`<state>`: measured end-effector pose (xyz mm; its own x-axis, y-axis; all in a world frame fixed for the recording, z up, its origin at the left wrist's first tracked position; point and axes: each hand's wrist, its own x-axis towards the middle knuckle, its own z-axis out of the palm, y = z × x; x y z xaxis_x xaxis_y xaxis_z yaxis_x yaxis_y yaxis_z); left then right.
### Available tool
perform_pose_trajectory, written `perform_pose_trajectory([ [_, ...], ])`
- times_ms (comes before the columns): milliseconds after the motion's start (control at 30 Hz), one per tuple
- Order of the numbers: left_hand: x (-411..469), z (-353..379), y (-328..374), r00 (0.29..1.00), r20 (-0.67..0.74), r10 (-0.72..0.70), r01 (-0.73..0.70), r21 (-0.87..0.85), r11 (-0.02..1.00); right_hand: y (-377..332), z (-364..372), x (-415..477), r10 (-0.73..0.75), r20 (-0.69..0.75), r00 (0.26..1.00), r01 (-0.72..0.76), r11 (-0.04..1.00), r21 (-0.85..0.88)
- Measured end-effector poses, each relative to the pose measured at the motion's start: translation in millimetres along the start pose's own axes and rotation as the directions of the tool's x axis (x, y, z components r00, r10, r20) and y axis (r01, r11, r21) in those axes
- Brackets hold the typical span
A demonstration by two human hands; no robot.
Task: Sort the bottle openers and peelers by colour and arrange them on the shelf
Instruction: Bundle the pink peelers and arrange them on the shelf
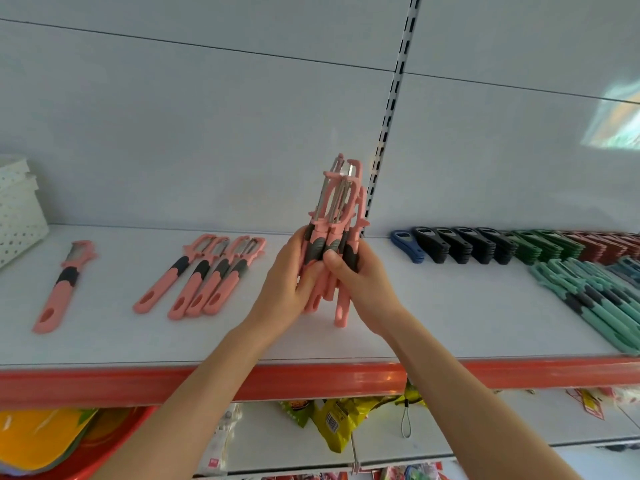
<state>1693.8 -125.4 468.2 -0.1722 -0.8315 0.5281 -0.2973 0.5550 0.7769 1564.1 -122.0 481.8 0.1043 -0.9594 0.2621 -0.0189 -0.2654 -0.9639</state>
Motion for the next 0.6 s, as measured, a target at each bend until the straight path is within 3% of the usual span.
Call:
perform_pose_trajectory([
  [200, -3.6, -2.7, -4.6, 1.0, -0.007, 0.028, -0.027, 0.088, 0.996, 2.3, -1.2, -0.3, 0.008, -0.012, 1.0, -0.008, 1.0, 0.0],
  [433, -7.5, -19.0, 2.8, 0.999, -0.04, -0.031, 0.031, -0.02, 0.999, -5.7, -1.3, -3.4, -0.072, 0.013, 0.997, 0.073, 0.994, -0.084],
  [600, -10.6, -21.5, -3.1, 0.997, -0.035, -0.072, 0.074, 0.037, 0.997, -1.4, 4.8, -6.6, -0.053, -0.011, 0.999, 0.051, 0.991, -0.121],
])
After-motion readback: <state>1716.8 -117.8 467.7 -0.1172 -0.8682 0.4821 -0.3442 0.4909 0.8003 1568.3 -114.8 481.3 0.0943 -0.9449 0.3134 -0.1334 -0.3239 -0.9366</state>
